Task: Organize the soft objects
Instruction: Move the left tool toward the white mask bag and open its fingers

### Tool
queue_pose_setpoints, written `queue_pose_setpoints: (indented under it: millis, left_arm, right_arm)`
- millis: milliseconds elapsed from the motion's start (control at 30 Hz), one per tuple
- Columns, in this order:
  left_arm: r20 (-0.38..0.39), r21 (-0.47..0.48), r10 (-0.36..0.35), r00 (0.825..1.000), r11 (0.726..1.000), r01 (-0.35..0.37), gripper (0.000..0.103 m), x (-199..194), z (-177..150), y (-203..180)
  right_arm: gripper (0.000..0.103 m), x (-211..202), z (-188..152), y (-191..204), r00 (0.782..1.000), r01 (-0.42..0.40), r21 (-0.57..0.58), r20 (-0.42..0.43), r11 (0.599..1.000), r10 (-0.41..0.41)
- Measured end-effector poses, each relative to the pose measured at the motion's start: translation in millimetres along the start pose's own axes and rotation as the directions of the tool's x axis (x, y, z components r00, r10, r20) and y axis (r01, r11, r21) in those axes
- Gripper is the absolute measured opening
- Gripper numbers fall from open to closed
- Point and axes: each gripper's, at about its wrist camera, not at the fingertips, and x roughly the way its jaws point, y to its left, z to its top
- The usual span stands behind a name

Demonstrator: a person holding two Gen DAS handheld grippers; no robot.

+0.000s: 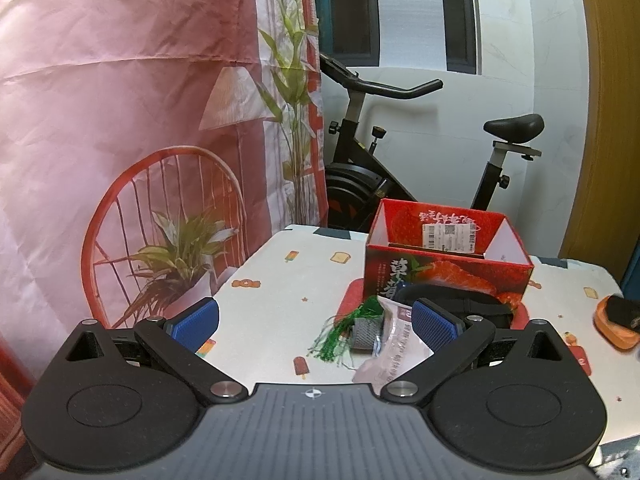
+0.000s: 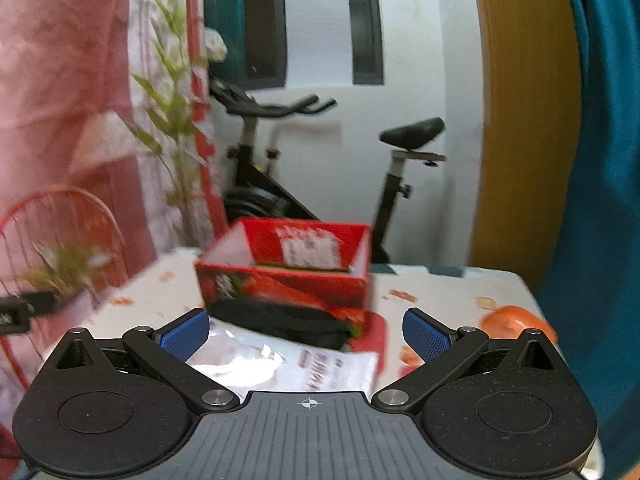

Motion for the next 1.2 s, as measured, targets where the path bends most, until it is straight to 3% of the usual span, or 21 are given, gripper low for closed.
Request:
queue_pose_setpoints:
  millis: [233,533,733,1033,1200]
  left_arm:
    - [-0.008,0.055,0.056,0.998,0.997,-0.055,0.103,40,1,5]
    - [-0.083,0.099,0.034,0.996,0.995,-0.025,0.103,103,-11,2]
    - [-0.126,0.128,0.003,0.992,0.992,0.013,0.103,127,-21,-4]
    - [-0.166,0.041,-0.076,0.983,0.996,0.084,0.103,153,-29,0]
    - [-0.186,0.042,-0.065,0.980,0.996,0.074,0.103,168,-27,-4]
  right_arm:
    - [0.103,26,-4,-17,0.989,-0.101,-0.019,0.105,0.995,0.103]
    - [0.103,100,-18,-34,0.995,-0.072,-0.013,-0.063,0.997,0.071]
    - [0.103,134,-39,-32,0.985,-0.038,-0.017,-0.169,0.999,0.035]
    - [0.103,160,-53,-41,0.973,-0.022,-0.015,-0.230,1.000,0.018]
    - [0.103,171,-64,-45,0.964,-0.016,0.021,-0.264,1.000,0.021]
